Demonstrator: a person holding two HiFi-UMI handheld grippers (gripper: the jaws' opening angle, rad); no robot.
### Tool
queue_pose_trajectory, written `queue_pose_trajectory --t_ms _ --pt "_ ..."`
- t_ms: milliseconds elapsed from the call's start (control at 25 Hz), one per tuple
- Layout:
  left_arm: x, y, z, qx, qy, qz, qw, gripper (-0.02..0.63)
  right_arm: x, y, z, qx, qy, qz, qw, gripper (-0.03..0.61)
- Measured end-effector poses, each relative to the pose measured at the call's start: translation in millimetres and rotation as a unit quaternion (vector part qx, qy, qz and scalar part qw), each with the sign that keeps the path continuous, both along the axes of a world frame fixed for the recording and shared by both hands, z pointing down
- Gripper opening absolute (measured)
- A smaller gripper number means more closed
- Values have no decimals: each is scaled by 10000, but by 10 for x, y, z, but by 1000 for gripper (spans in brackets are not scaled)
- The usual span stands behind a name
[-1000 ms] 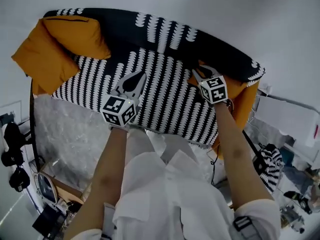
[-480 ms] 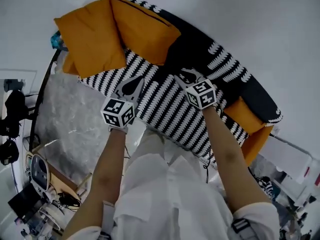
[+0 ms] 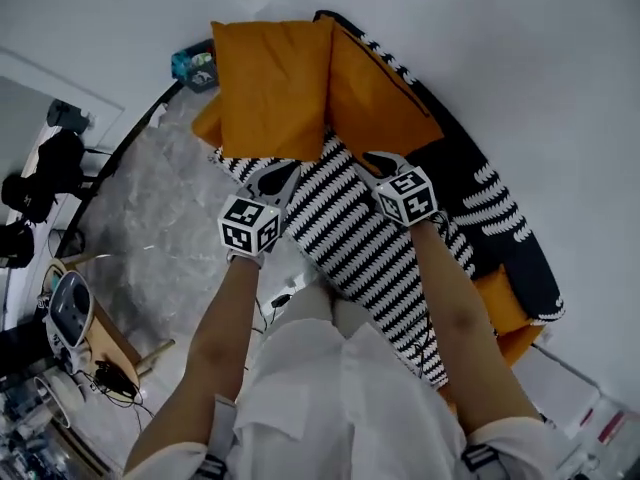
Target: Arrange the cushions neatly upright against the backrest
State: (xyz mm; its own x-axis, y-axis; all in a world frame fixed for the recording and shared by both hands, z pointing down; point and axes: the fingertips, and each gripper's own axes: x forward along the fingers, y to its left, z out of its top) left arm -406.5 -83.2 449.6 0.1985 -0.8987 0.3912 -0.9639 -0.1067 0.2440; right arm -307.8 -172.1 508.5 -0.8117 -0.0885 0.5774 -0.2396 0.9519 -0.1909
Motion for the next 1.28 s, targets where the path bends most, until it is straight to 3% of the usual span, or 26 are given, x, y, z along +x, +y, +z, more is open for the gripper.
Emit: queue_pose_trajectory --t_ms 240,600,840,1040,1280 --pt "-337 335 -16 -35 67 -455 9989 29 -532 72 -125 189 -74 -563 9982 120" --pt "-1279 556 149 -37 103 -791 9968 29 -1552 -23 -97 450 223 -857 9951 126" --pt "-2157 335 238 -93 420 -924 9948 29 -2575 -357 -131 548 476 -971 9926 129" --pt "-2901 12 232 -59 458 -930 9946 29 -3489 -744 -50 607 734 -1074 9896 144" --pt "-3518 -139 312 2 593 -1102 9921 29 -4415 -1107 151 876 1218 -1207 9813 166"
